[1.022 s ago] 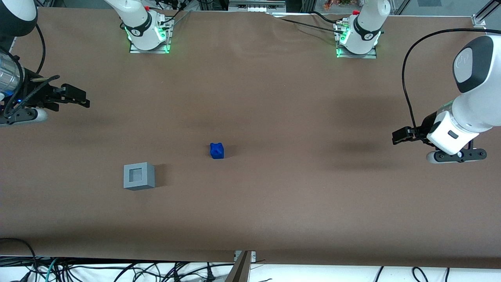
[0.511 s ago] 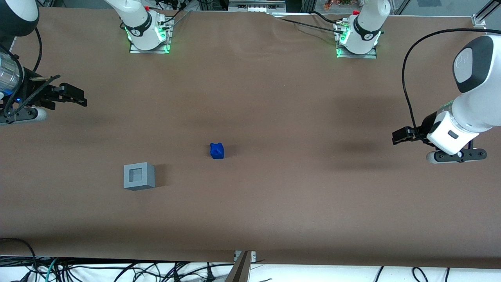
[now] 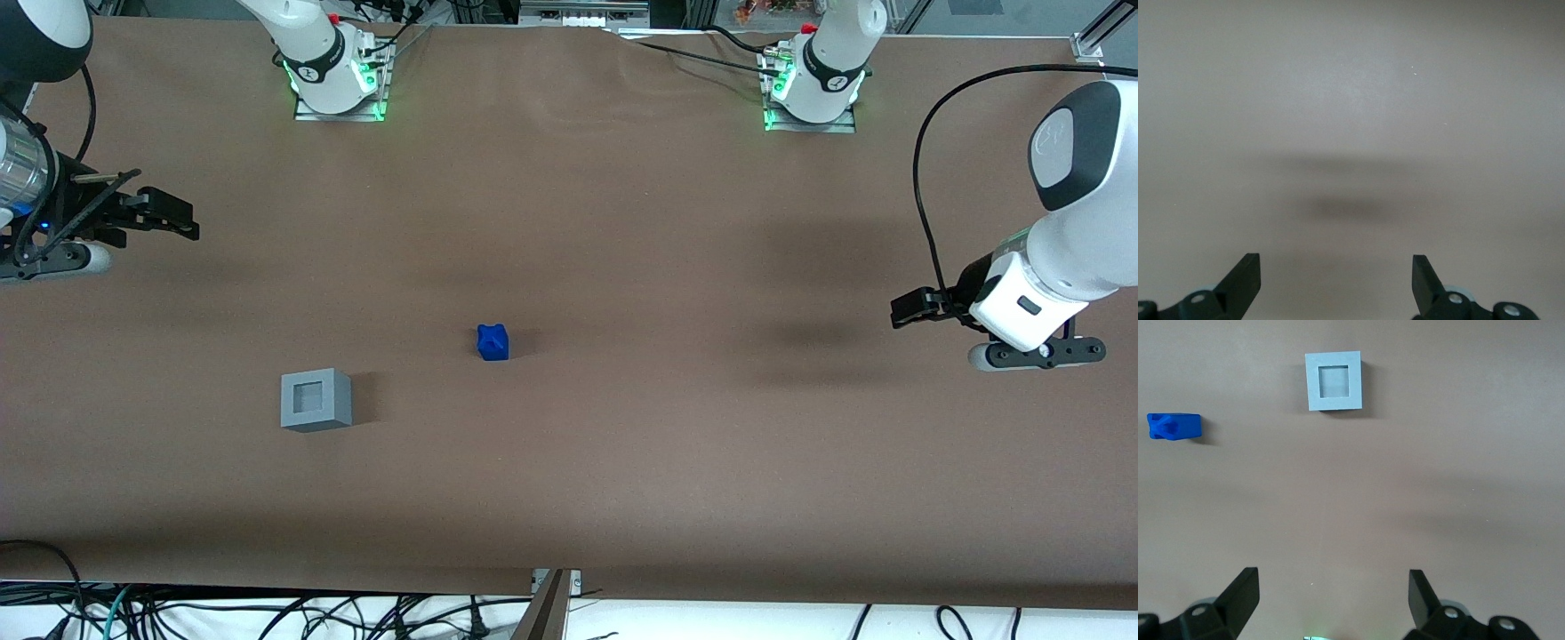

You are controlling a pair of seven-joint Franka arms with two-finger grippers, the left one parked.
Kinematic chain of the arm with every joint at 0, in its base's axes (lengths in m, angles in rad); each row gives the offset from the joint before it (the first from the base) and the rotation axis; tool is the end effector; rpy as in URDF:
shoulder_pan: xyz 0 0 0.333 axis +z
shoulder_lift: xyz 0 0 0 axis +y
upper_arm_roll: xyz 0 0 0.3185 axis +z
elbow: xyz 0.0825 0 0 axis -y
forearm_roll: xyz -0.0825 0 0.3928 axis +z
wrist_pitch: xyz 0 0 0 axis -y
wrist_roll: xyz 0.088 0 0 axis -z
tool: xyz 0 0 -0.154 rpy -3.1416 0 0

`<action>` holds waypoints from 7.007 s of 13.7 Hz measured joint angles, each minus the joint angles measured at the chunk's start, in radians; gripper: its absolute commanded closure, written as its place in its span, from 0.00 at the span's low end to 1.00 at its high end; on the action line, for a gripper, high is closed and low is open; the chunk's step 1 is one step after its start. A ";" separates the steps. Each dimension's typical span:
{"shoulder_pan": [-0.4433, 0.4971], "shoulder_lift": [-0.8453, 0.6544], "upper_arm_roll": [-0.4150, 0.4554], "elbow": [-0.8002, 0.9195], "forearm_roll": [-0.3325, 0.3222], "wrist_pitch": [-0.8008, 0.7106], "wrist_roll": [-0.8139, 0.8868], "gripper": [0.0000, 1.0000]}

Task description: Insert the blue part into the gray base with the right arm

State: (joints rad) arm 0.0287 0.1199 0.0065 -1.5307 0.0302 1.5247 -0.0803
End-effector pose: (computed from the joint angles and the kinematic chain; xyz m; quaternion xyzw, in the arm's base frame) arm 0.5856 0.0252 0.5265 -0.9963 -0.0573 0.0625 0.0169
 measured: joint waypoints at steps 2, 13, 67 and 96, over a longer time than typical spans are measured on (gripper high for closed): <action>0.000 -0.001 0.002 0.000 0.000 -0.001 0.000 0.01; 0.000 -0.005 0.002 0.000 -0.002 -0.001 0.002 0.01; 0.127 0.445 0.002 0.050 -0.026 0.487 0.062 0.63; 0.067 0.524 0.018 0.048 -0.026 0.602 0.019 0.60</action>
State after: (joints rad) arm 0.0954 0.6436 0.0250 -1.4822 0.0037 2.1269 -0.0609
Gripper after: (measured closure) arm 0.493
